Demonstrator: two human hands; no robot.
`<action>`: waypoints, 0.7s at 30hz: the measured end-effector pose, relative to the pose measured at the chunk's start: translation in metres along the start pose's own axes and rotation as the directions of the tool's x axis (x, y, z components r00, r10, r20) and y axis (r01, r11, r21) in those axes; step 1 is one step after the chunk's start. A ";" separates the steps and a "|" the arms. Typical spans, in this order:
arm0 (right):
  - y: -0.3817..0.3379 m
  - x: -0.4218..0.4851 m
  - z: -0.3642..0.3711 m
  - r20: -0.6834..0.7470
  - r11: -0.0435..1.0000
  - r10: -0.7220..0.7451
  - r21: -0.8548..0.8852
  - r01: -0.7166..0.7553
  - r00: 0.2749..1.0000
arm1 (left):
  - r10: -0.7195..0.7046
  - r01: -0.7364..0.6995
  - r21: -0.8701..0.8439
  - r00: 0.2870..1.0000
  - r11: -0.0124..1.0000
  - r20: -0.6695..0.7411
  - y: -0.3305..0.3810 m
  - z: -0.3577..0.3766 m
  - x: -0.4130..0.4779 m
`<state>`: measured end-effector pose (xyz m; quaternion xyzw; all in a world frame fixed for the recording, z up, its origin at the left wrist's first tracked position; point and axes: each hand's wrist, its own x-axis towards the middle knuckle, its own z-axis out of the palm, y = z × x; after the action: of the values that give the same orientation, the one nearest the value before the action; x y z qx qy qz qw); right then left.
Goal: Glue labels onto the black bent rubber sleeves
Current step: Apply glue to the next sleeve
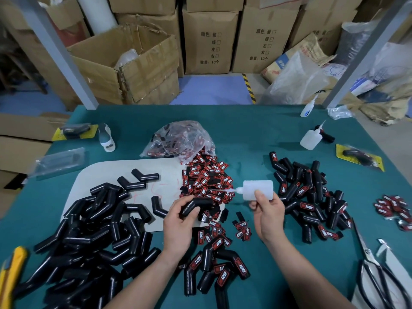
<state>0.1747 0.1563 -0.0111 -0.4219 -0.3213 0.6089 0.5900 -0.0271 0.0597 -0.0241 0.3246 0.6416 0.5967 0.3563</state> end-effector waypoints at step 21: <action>0.001 -0.025 -0.001 -0.012 0.831 -0.401 -0.426 0.359 0.916 | 0.011 -0.014 0.031 0.996 0.999 0.084 0.003 0.003 -0.002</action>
<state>0.1734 0.1314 -0.0093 -0.4952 -0.4904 0.3749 0.6114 -0.0237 0.0598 -0.0215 0.3588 0.6333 0.5747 0.3740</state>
